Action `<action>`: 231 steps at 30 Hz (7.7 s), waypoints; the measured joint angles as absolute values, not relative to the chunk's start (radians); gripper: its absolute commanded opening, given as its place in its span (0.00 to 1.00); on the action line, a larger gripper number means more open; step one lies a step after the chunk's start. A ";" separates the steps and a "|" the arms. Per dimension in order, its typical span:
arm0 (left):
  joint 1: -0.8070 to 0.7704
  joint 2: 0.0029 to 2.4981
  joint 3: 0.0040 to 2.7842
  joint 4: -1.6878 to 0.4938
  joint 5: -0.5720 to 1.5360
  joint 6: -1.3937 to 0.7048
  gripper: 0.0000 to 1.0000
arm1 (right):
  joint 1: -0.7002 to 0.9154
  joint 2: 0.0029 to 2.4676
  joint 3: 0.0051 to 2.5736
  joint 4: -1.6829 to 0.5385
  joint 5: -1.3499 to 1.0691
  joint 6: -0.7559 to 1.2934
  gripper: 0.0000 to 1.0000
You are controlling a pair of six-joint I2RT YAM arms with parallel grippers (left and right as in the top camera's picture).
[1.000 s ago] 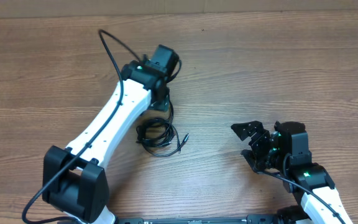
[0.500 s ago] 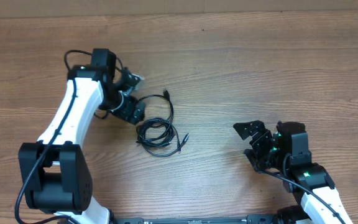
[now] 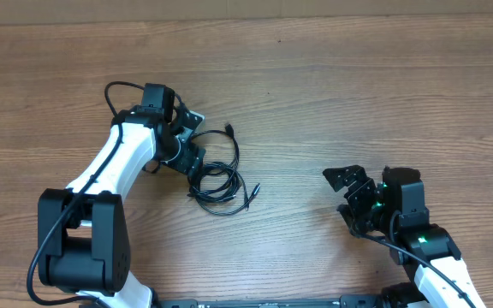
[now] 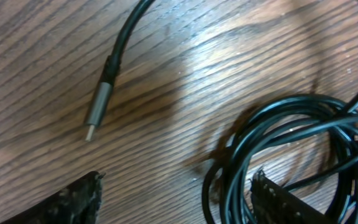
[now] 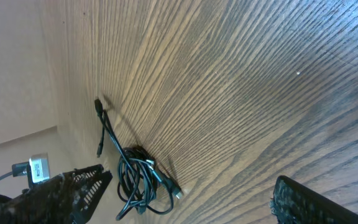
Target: Untangle cables
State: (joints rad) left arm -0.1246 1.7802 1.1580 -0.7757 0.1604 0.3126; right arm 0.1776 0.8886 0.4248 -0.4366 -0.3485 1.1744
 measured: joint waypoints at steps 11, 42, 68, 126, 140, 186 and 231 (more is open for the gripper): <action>-0.154 1.780 1.140 -0.769 0.164 0.274 0.71 | 0.178 0.889 0.425 -0.437 -0.340 1.174 1.00; -0.203 1.780 1.025 -0.628 0.126 0.241 0.19 | 0.178 0.889 0.425 -0.490 -0.340 1.174 1.00; -0.203 1.780 1.023 -0.597 0.371 -0.369 0.04 | 0.177 0.889 0.425 -0.487 -0.382 1.178 1.00; -0.341 1.780 1.023 -0.695 0.562 -1.578 0.07 | 0.683 1.430 0.420 0.355 -0.253 0.807 0.70; -0.341 1.780 1.023 -0.695 0.624 -1.666 0.07 | 0.683 1.430 0.420 0.378 -0.167 0.665 0.58; -0.340 1.780 1.023 -0.640 0.724 -1.748 0.04 | 0.689 1.438 0.420 0.351 -0.185 0.505 0.04; -0.338 1.780 1.023 -0.634 0.772 -1.668 0.04 | 0.695 1.439 0.419 0.353 -0.171 0.610 0.04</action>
State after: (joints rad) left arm -0.3382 1.7802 1.0225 -0.6338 0.7715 -1.6680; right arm 0.6949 1.4395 0.4187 0.3531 -0.1711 0.6102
